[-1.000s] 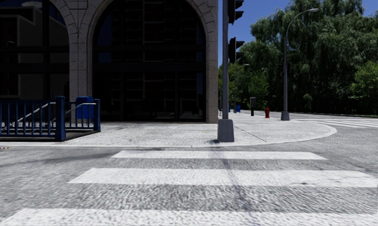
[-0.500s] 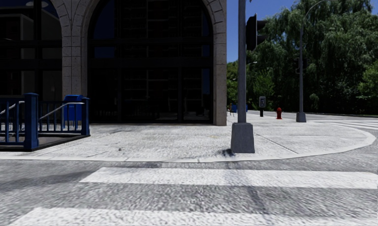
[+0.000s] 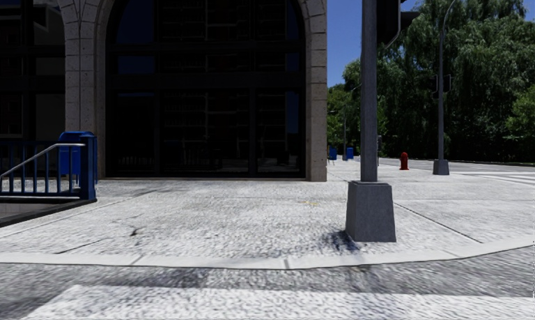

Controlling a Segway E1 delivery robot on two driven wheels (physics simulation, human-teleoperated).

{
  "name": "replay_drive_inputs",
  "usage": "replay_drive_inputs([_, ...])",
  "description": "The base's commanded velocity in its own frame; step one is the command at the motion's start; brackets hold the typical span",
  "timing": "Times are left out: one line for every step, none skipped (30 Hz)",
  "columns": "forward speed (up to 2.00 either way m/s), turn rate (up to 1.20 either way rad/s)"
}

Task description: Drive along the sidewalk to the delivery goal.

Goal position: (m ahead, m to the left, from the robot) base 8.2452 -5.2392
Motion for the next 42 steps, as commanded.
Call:
replay_drive_inputs([1.71,0.0])
replay_drive_inputs([1.71,0.0])
replay_drive_inputs([1.68,0.06])
replay_drive_inputs([1.64,0.22])
replay_drive_inputs([1.64,0.22])
replay_drive_inputs([1.62,0.36])
replay_drive_inputs([1.6,0.41])
replay_drive_inputs([1.58,0.43])
replay_drive_inputs([1.58,0.43])
replay_drive_inputs([1.56,0.41])
replay_drive_inputs([1.56,0.22])
replay_drive_inputs([1.56,0.22])
replay_drive_inputs([1.56,0.0])
replay_drive_inputs([1.56,0.0])
replay_drive_inputs([1.56,0.0])
replay_drive_inputs([1.56,0.0])
replay_drive_inputs([1.56,0.0])
replay_drive_inputs([1.56,0.0])
replay_drive_inputs([1.56,0.0])
replay_drive_inputs([1.55,0.0])
replay_drive_inputs([1.54,0.0])
replay_drive_inputs([1.54,0.0])
replay_drive_inputs([1.52,0.0])
replay_drive_inputs([1.47,-0.14])
replay_drive_inputs([1.45,-0.22])
replay_drive_inputs([1.45,-0.22])
replay_drive_inputs([1.45,-0.24])
replay_drive_inputs([1.45,-0.24])
replay_drive_inputs([1.45,-0.24])
replay_drive_inputs([1.44,-0.24])
replay_drive_inputs([1.44,-0.24])
replay_drive_inputs([1.43,-0.25])
replay_drive_inputs([1.43,-0.25])
replay_drive_inputs([1.42,-0.26])
replay_drive_inputs([1.42,-0.26])
replay_drive_inputs([1.42,-0.26])
replay_drive_inputs([1.41,-0.26])
replay_drive_inputs([1.41,-0.27])
replay_drive_inputs([1.41,-0.28])
replay_drive_inputs([1.41,-0.28])
replay_drive_inputs([1.4,-0.35])
replay_drive_inputs([1.38,-0.44])
